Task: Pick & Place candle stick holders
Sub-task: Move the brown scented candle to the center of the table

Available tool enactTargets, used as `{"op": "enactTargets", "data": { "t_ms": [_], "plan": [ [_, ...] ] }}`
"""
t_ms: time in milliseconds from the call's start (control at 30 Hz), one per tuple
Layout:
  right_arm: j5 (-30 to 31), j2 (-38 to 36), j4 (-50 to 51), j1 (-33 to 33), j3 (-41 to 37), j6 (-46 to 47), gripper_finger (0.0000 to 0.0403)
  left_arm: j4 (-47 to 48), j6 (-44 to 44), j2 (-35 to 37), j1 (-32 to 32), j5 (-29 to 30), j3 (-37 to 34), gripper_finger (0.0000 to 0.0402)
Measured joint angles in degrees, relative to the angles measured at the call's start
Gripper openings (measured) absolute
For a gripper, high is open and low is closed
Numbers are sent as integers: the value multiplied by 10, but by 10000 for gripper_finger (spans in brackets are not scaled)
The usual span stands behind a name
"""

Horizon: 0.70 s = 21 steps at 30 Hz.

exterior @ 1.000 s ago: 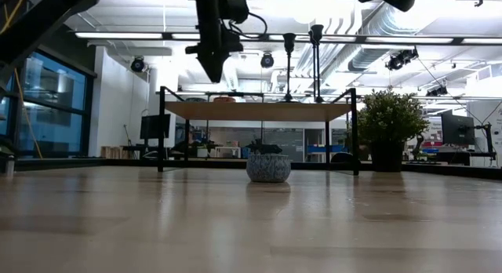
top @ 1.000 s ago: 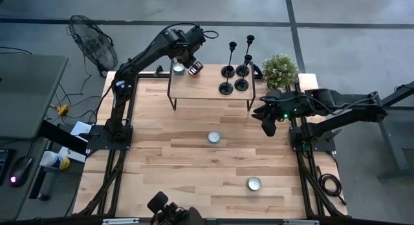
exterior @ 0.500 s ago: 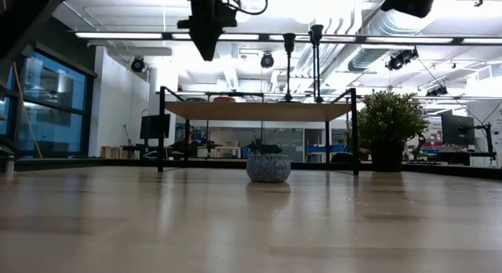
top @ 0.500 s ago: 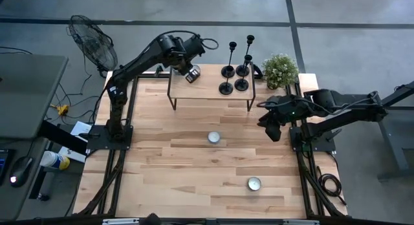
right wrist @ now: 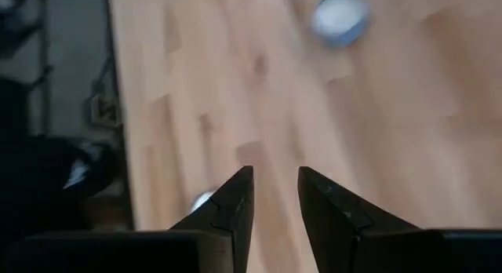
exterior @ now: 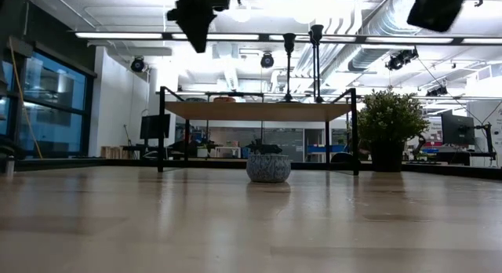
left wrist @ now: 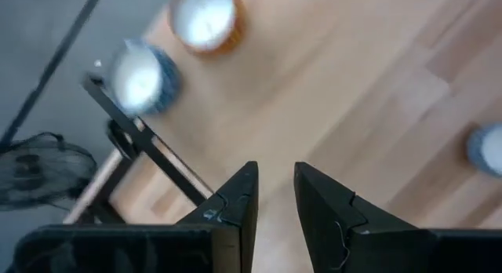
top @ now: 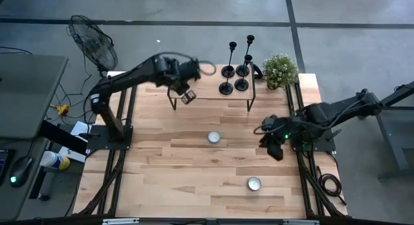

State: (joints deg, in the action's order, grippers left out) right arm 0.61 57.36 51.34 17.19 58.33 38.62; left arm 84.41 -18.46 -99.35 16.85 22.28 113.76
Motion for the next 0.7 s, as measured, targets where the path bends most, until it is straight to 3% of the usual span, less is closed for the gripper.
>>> {"op": "enactTargets", "data": {
  "t_ms": [167, 367, 700],
  "plan": [
    [-45, 0, -66, 30, -63, 27, 94, -93, -67, 109, -60, -10, -170, 81],
    [-66, 0, -61, 46, -79, 36, 94, -218, -151, 244, -146, -16, -355, 81],
    [-76, 1, -43, 50, -79, 64, 94, -314, -209, 428, -264, 57, -549, 81]
  ]
}}
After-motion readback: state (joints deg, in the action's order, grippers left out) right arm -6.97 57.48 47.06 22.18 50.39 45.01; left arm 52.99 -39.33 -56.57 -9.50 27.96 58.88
